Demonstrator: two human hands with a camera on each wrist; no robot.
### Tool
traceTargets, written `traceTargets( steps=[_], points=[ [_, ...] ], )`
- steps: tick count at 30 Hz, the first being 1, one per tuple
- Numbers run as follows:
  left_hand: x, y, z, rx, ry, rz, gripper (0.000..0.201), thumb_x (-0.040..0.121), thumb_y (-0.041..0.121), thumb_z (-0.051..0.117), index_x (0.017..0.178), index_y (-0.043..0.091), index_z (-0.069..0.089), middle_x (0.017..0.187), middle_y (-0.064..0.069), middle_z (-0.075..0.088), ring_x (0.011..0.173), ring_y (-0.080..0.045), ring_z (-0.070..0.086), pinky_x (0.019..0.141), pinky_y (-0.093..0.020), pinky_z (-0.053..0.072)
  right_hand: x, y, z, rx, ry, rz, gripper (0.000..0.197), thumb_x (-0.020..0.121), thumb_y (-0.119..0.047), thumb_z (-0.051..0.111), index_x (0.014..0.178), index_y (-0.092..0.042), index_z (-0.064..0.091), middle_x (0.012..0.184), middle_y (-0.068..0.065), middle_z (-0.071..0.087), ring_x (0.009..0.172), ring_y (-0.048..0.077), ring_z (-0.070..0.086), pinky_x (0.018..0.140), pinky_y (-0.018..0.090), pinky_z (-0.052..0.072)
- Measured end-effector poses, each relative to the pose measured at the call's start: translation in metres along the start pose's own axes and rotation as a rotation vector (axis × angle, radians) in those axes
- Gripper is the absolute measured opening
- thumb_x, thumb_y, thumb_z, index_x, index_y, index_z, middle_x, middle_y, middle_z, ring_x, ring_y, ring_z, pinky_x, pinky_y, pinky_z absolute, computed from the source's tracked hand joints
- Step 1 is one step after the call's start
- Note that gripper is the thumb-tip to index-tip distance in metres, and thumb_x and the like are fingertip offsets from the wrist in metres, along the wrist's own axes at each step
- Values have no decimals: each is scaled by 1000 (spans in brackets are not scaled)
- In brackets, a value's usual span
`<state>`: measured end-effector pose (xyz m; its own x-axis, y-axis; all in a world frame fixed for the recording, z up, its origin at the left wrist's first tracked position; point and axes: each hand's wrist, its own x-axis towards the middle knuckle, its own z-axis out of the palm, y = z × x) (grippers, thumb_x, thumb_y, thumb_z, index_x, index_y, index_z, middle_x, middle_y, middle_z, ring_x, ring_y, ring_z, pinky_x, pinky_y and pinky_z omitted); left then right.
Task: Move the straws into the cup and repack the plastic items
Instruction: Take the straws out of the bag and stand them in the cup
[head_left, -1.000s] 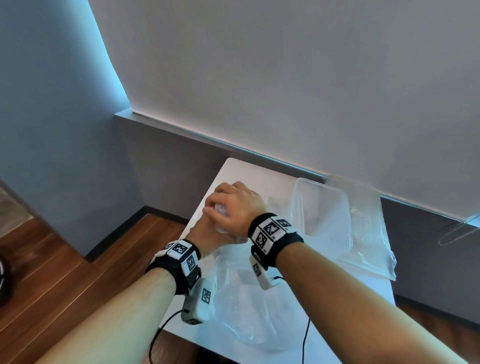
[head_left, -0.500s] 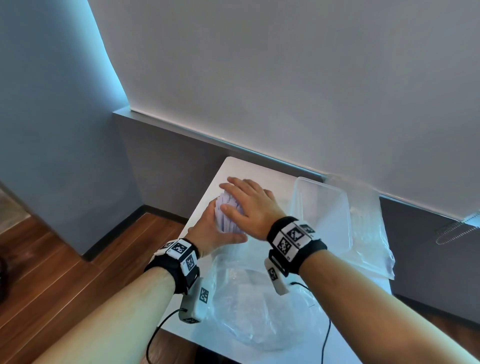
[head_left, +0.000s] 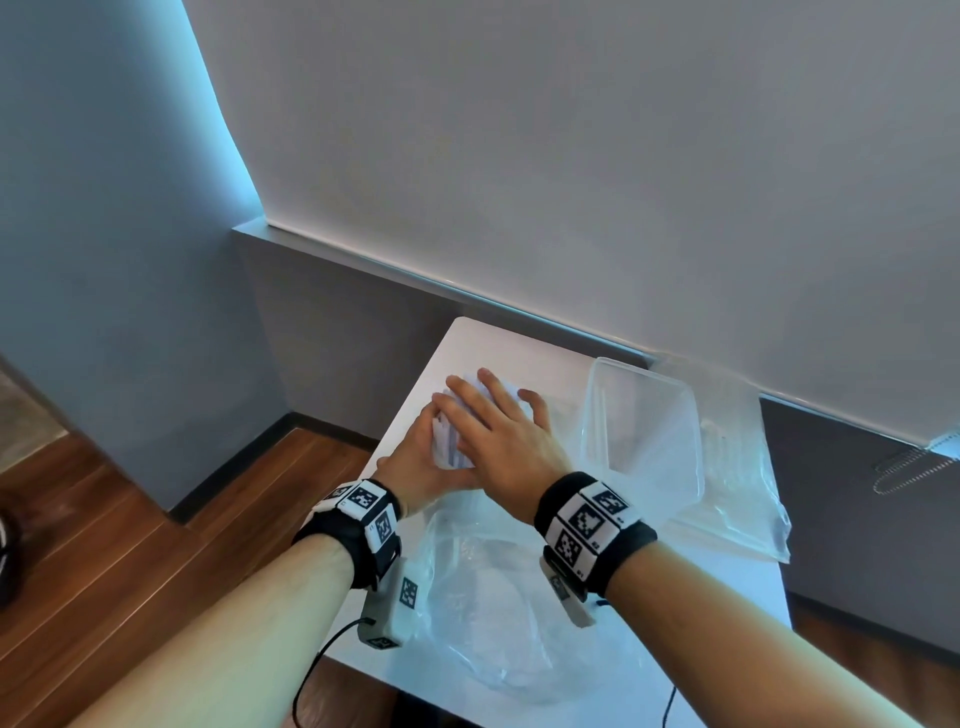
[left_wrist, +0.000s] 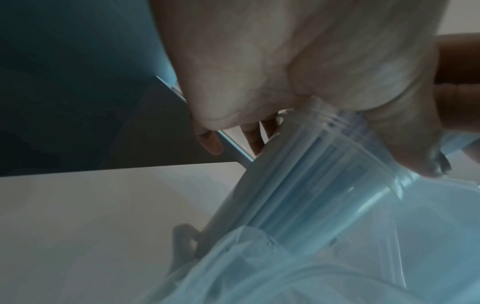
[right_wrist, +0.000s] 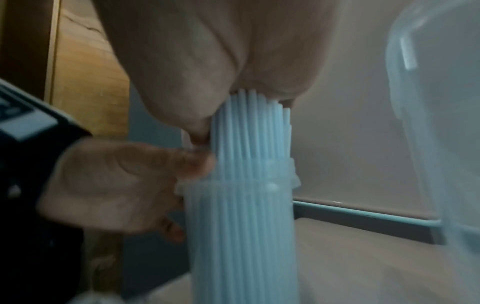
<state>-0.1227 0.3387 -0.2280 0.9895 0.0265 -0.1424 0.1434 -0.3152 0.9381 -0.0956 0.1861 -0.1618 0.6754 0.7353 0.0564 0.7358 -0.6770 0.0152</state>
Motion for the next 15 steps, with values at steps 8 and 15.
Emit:
traceTargets(
  steps=[8,15],
  points=[
    [0,2,-1,21,19,22,118,45,75,84,142,52,20,146,26,40,138,-8,39,112,-56,30,-5,2,-11,212,94,186,64,102,-47,27,156,-27,2,163,-14,-9,149,11,-14,119,42,-4],
    [-6,16,-4,66,-22,28,121,51,64,87,149,38,22,152,16,36,139,-8,36,116,-43,31,-8,16,-33,427,30,192,52,105,-39,28,154,-20,24,162,-5,18,150,15,9,120,40,12]
  ],
)
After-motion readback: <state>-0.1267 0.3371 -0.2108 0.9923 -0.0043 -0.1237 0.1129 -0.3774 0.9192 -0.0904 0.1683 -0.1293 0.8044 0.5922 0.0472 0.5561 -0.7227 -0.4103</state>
